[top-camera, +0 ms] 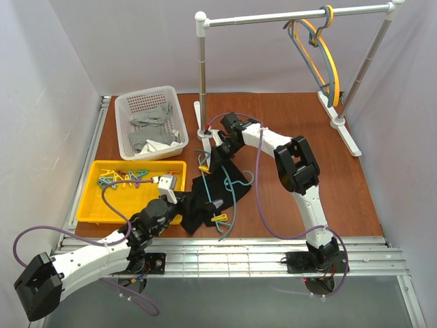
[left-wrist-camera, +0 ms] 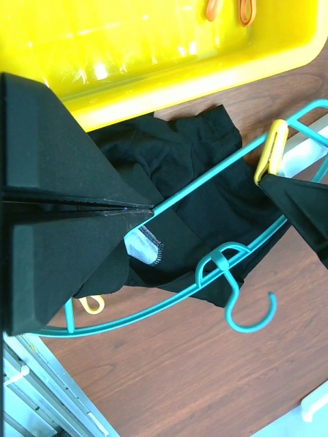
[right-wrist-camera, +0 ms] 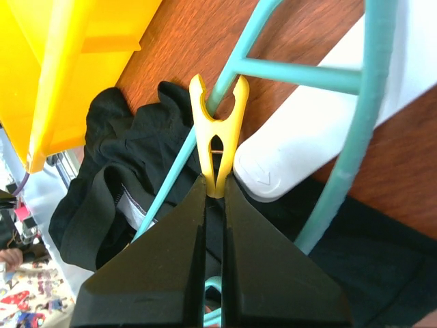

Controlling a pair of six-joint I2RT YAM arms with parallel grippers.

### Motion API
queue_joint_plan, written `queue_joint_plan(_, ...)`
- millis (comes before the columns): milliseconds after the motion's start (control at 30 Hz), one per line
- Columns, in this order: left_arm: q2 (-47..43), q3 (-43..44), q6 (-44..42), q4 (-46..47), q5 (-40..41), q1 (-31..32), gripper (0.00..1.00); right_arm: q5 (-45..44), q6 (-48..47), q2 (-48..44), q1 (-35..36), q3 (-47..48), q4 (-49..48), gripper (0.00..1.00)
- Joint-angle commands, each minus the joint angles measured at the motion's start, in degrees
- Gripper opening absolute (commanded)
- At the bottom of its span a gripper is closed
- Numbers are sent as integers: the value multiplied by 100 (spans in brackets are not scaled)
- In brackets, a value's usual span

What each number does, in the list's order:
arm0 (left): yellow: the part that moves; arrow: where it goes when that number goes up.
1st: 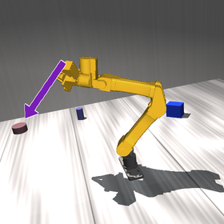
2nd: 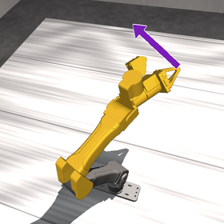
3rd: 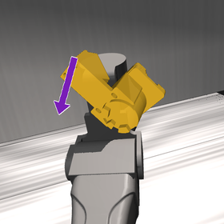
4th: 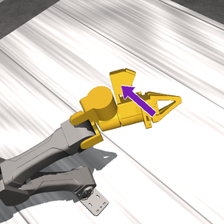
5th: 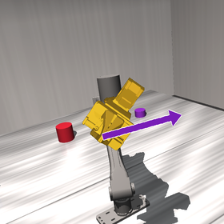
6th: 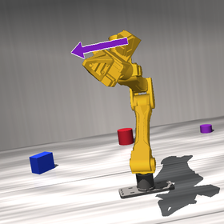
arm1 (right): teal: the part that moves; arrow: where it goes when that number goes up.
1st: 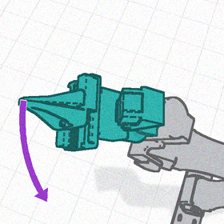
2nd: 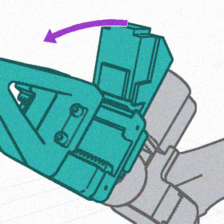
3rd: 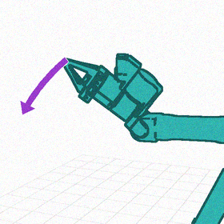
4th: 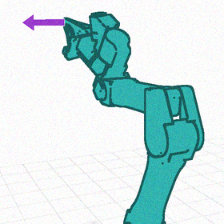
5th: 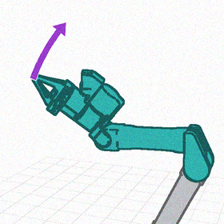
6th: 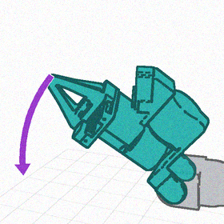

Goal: Clip the underwear to the hanger
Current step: Move the hanger to the center of the board.

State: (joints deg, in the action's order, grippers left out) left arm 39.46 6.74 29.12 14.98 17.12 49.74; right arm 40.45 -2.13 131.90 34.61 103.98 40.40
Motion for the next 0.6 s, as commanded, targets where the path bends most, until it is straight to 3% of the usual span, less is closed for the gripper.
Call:
queue_joint_plan(0,-123,-103,-30,-66,-16,19,0,-19,-296,170,-25,306,460,1)
queue_joint_plan(567,-193,-121,-47,-57,10,19,0,1351,-622,188,-33,421,443,1)
